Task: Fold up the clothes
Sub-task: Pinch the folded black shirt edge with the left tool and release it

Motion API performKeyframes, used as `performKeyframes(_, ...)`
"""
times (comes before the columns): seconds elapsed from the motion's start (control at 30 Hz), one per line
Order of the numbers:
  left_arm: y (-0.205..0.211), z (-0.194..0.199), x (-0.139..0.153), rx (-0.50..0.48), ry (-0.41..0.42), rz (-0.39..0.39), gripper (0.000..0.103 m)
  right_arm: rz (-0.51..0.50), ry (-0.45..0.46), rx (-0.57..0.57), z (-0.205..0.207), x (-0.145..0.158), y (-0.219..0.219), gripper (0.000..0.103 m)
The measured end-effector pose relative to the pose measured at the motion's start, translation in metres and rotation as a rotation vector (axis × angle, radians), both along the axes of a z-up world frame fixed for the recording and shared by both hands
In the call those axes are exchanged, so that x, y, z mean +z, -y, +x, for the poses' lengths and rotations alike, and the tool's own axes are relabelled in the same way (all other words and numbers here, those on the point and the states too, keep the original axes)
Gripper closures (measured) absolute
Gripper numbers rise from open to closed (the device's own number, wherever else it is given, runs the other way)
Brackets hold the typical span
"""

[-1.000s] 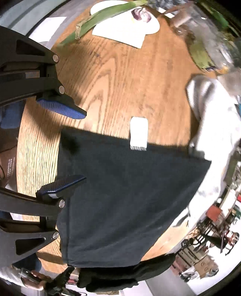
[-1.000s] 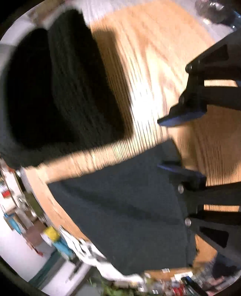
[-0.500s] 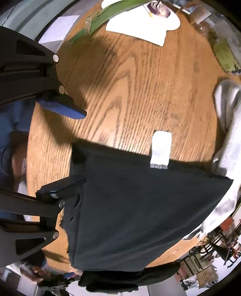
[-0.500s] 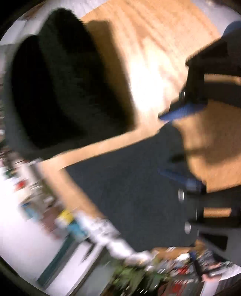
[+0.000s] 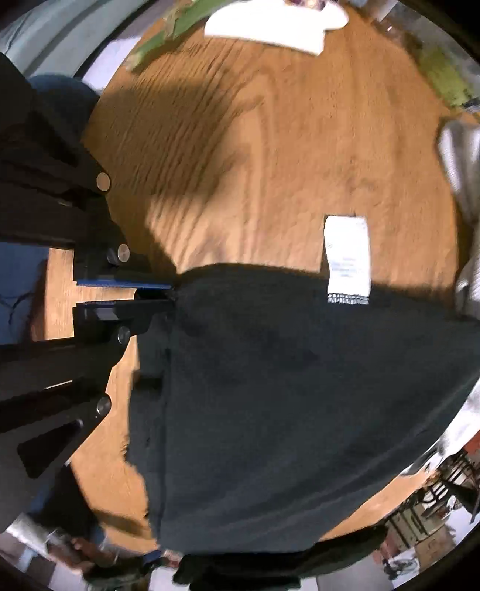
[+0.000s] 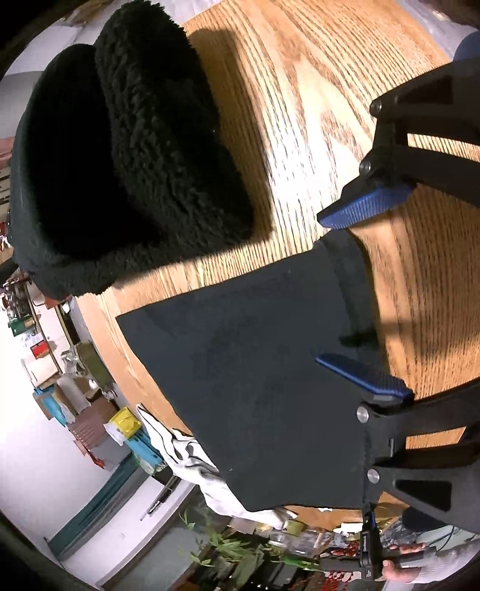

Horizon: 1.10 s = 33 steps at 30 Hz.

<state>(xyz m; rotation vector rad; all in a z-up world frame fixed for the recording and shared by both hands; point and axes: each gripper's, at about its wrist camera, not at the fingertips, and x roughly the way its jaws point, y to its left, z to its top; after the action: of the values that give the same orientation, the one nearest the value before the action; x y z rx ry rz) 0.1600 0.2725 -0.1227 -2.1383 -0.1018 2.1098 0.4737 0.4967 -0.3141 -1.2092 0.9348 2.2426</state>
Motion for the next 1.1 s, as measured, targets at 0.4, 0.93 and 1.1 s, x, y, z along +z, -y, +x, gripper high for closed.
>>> performKeyframes(0.4,0.034,0.008,-0.002,0.041,0.054,-0.185,0.087,-0.014,0.033,0.027,-0.01,-0.006,0.005,0.026)
performKeyframes(0.93,-0.043,0.042,-0.007,-0.049,0.05,0.09,0.087,-0.02,0.061,0.047,-0.013,-0.012,0.007,0.025)
performKeyframes(1.1,-0.059,0.045,-0.017,0.042,0.074,0.111,0.087,-0.026,0.053,0.052,-0.012,-0.01,0.008,0.025)
